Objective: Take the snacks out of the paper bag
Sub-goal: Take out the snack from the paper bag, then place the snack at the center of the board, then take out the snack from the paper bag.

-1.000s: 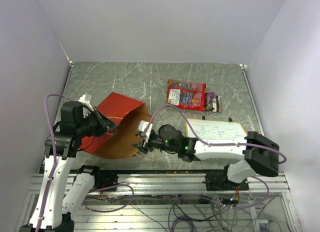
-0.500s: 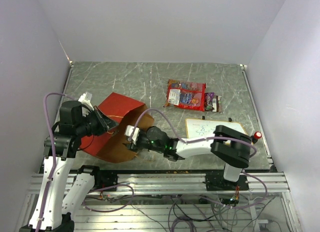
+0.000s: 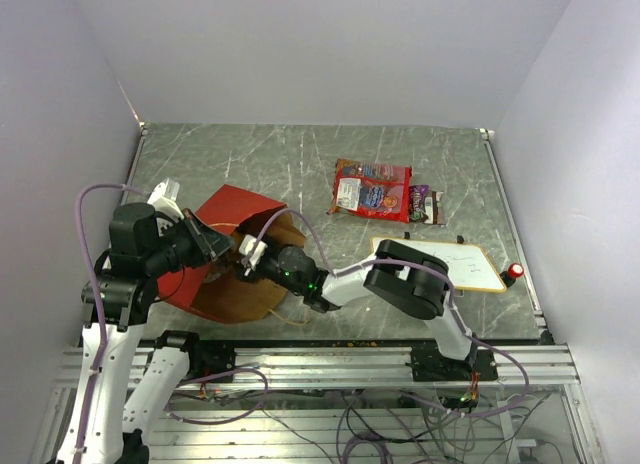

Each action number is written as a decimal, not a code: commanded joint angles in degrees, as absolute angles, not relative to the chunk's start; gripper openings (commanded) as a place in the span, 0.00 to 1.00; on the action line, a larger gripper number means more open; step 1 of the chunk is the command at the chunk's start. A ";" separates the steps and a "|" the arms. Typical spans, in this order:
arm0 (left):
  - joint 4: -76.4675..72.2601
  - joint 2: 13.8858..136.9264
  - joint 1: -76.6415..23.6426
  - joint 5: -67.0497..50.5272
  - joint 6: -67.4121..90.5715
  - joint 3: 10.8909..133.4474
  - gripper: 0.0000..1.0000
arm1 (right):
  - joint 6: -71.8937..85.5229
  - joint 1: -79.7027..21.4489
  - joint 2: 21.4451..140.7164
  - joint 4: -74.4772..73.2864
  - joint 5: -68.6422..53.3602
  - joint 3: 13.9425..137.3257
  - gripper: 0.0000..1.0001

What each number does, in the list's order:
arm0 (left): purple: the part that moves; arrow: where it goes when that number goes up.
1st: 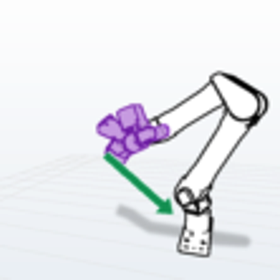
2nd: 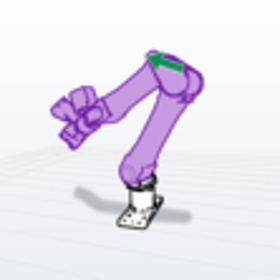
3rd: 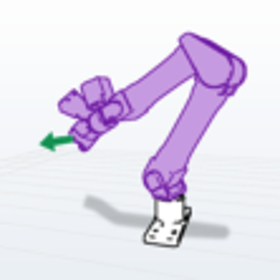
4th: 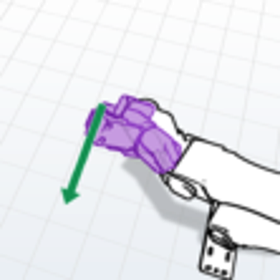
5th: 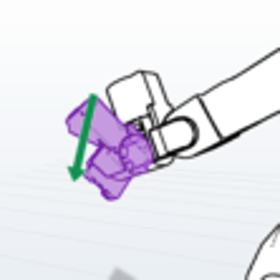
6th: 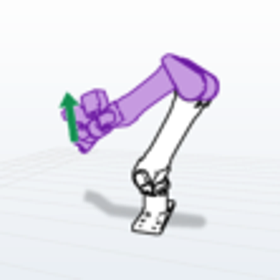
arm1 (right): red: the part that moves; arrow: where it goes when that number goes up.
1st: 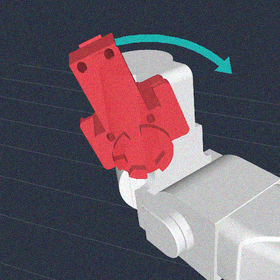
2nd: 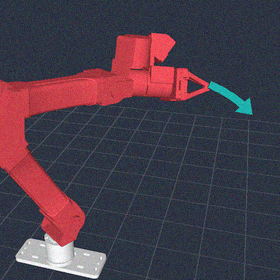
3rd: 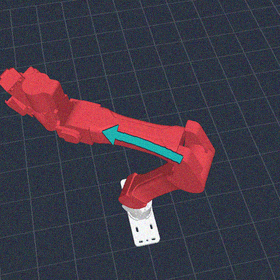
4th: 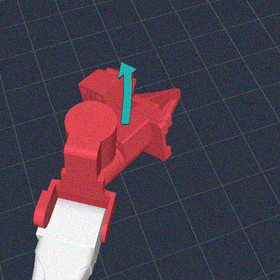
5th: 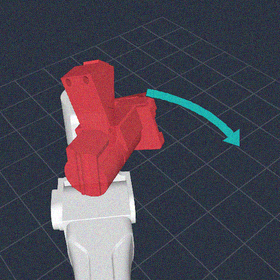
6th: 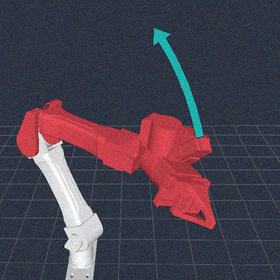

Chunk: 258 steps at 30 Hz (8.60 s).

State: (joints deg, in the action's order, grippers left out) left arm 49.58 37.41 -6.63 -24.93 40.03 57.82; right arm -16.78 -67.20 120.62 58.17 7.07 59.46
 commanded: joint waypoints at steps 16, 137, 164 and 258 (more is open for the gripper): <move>45.90 39.23 -7.03 -26.27 38.49 60.77 0.07 | -16.88 -63.37 135.93 62.25 7.75 75.40 0.54; 45.39 54.90 -8.66 -18.91 37.72 64.35 0.07 | -14.41 -9.39 70.41 18.60 6.30 40.33 0.00; 47.57 54.24 -8.79 -19.88 38.92 64.77 0.07 | -11.54 12.83 94.82 37.16 -12.24 39.37 0.00; 54.85 49.59 -8.70 -21.75 34.19 74.00 0.07 | -15.57 -67.02 130.38 56.78 24.46 71.63 0.74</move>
